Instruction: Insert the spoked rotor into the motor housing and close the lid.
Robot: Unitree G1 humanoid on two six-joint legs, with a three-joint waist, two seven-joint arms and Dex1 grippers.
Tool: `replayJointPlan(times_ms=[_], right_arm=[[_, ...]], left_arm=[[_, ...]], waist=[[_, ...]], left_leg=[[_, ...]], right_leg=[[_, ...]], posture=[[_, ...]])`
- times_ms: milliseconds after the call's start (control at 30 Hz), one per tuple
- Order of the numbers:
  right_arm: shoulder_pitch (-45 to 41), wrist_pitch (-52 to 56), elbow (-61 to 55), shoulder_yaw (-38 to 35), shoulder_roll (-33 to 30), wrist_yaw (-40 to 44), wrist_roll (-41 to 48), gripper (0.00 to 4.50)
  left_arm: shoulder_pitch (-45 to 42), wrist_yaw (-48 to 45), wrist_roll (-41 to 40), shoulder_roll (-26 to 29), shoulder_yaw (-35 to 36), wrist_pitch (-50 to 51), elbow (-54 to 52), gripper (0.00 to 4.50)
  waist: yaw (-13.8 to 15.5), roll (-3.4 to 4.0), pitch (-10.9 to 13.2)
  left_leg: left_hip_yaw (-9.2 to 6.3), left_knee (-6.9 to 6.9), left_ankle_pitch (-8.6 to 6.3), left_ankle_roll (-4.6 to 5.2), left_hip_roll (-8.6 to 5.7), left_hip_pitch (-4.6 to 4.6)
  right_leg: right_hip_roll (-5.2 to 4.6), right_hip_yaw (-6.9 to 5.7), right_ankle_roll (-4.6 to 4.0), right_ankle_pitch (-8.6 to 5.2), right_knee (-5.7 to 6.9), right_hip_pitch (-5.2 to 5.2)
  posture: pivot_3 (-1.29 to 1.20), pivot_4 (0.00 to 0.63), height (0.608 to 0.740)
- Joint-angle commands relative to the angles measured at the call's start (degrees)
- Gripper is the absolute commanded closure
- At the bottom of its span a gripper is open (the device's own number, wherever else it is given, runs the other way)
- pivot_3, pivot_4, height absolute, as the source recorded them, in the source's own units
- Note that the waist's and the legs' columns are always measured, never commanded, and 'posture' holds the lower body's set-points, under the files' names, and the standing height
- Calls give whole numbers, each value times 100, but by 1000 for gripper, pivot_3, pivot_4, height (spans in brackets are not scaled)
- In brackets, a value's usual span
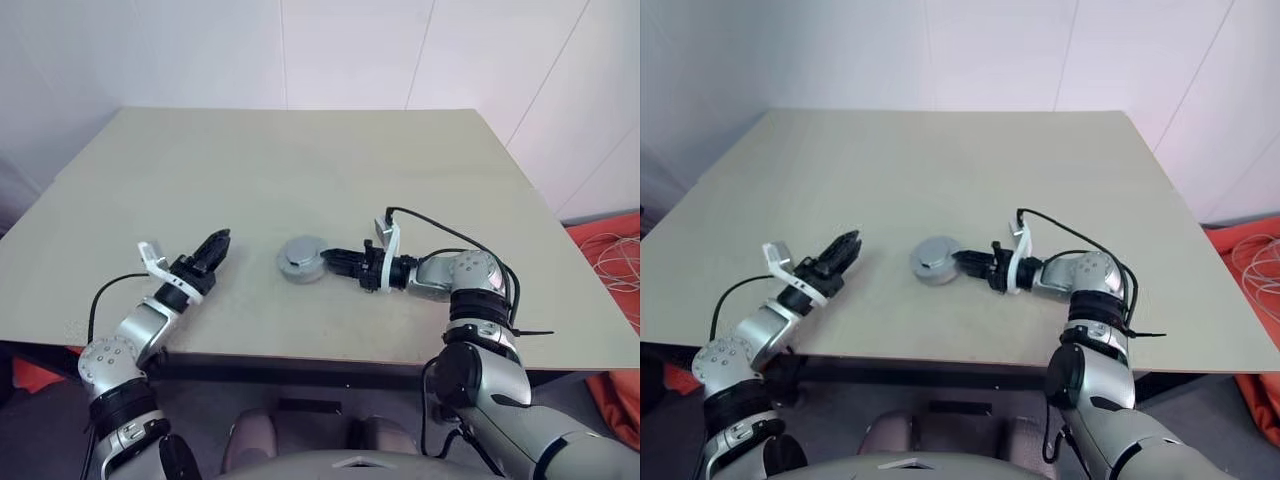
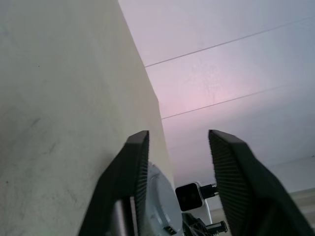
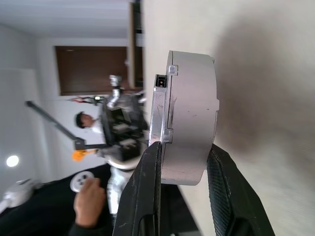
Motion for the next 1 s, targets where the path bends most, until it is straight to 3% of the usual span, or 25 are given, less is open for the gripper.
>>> replayJointPlan(times_ms=[33, 167, 200, 533, 867, 1000], right_arm=[[-406, 100, -323, -321, 32, 41, 491, 3419], [-455, 187, -447, -349, 80, 4, 546, 3419], [-469, 208, -477, -361, 106, -8, 566, 3419], [-490, 306, -867, -66, 313, 42, 708, 3419], [-295, 306, -1145, 317, 312, 55, 1026, 3419], [-248, 306, -1184, 381, 283, 51, 1131, 3419]], left_arm=[[58, 172, -521, -56, -77, 114, -4, 1385], [128, 395, -800, -72, -323, 308, 62, 76], [129, 448, -862, -68, -390, 346, 76, 0], [-78, 828, -1929, -34, -881, 415, -112, 0], [-80, 1060, -2384, 78, -1225, 144, -145, 0], [-60, 1107, -2485, 105, -1316, 56, -161, 1216]], waist=[[18, -1, 1], [89, -1, 1], [102, -1, 1], [130, -2, 1], [129, -2, 1], [124, -2, 1]], left_leg=[[0, 0, 0, 0, 0, 0], [0, 0, 1, -2, 1, 4], [0, 0, 1, -2, 1, 4], [0, 0, 3, -5, 2, 2], [-1, 0, 3, -6, 1, 1], [-1, 2, 5, -9, 1, 2]], right_leg=[[0, 0, 1, 0, 0, 0], [0, 0, 3, -2, 0, 3], [0, 0, 3, -2, 0, 3], [0, 0, 4, -1, 2, 1], [1, 0, 6, 1, 3, 2], [1, 0, 7, 1, 6, 3]], posture=[[0, 0, 740], [0, 0, 740], [0, 0, 740], [0, 0, 740], [0, 0, 740], [0, 0, 740]])
